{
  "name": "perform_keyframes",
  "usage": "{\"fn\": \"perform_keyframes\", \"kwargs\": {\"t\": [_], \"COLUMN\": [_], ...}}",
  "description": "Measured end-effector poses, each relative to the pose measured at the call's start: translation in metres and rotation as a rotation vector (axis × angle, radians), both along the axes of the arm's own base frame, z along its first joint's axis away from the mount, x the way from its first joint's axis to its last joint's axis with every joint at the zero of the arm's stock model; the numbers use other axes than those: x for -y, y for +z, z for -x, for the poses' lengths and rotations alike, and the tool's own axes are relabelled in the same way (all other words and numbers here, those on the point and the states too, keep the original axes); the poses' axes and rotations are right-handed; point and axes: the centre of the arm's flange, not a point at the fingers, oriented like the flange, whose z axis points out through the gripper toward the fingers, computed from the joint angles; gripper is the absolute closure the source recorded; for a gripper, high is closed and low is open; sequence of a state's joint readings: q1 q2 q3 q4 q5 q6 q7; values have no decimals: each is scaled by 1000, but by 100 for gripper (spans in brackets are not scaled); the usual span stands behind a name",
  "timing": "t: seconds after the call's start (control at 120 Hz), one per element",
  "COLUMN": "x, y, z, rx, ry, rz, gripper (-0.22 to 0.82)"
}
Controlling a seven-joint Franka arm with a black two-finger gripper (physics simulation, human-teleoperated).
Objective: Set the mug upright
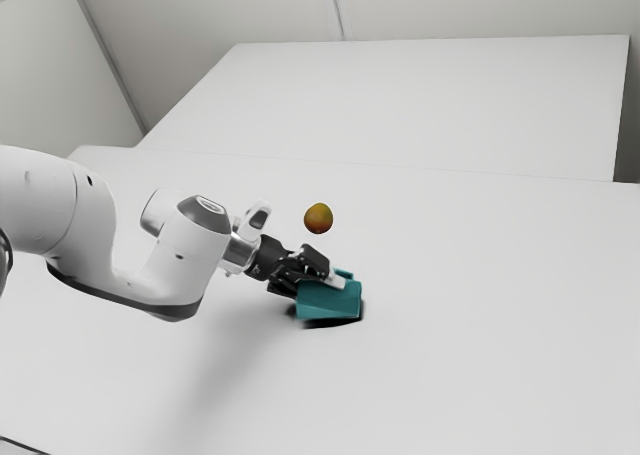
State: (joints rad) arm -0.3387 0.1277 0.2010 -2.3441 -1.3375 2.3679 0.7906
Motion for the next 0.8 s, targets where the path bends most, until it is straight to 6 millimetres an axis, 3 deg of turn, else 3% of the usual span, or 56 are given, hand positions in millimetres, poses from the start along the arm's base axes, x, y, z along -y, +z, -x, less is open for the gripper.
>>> {"fn": "perform_keyframes", "kwargs": {"t": [0.2, 0.358, 0.567, 0.667, 0.75, 0.8], "x": [5, 18, 37, 41, 40, 29], "y": [5, 19, 53, 79, 99, 112], "z": [-2, -4, -2, -1, 0, -1], "rx": [26, 66, 152, 208, 247, 268], "ry": [-20, -43, -91, -187, -289, -337], "rz": [-5, -4, -27, -115, -228, -311], "gripper": [62, 70, 74, 75, 76, 77]}}
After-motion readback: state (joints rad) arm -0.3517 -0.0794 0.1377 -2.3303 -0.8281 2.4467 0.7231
